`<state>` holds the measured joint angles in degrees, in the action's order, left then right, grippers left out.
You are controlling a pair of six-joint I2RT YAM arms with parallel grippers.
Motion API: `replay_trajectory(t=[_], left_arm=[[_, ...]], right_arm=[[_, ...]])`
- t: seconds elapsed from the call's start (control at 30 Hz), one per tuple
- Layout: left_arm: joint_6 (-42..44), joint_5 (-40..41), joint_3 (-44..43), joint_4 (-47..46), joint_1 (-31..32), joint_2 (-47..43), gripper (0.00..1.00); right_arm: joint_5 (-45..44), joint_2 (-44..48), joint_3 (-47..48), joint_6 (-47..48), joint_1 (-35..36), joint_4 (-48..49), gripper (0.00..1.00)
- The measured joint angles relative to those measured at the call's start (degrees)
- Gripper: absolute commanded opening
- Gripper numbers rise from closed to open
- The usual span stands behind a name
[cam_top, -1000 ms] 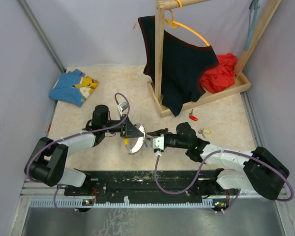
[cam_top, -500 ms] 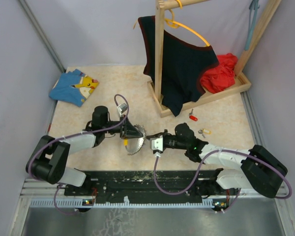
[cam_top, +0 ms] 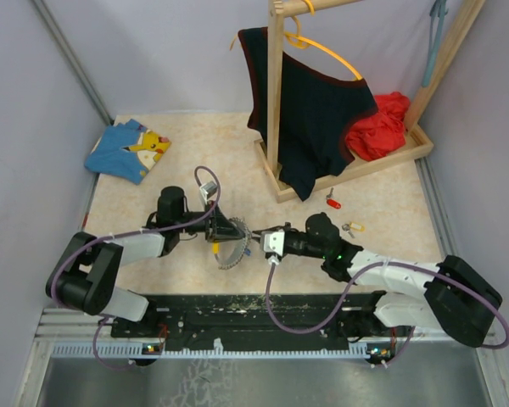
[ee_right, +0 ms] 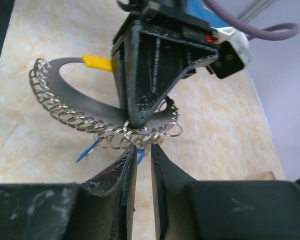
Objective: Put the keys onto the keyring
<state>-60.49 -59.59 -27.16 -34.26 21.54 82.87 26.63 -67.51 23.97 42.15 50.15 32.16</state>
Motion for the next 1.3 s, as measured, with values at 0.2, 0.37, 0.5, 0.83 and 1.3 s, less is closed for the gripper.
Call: replay_trajectory(t=[0.2, 0.37, 0.5, 0.83, 1.3], left_arm=[[0.15, 0.44, 0.87, -1.99, -0.35, 0.0, 0.0], [-1.36, 1.81, 3.06, -8.04, -0.44, 0.0, 0.0], [-4.33, 3.5, 5.2, -14.73, -0.44, 0.46, 0.0], [-11.82, 7.28, 8.41, -29.11, -0.44, 2.27, 0.0], [-13.35, 8.7, 8.76, -31.78, -0.44, 1.97, 0.01]], right_arm=[[-4.57, 5.11, 0.83, -14.71, 0.0, -2.58, 0.39], [-9.64, 6.64, 4.22, -34.45, 0.0, -6.51, 0.4], [-15.47, 6.58, 10.03, -49.53, 0.0, -12.81, 0.39], [-22.14, 3.02, 17.22, -77.59, -0.07, -25.88, 0.31], [-19.58, -1.51, 16.83, -90.53, -1.31, -24.41, 0.25]])
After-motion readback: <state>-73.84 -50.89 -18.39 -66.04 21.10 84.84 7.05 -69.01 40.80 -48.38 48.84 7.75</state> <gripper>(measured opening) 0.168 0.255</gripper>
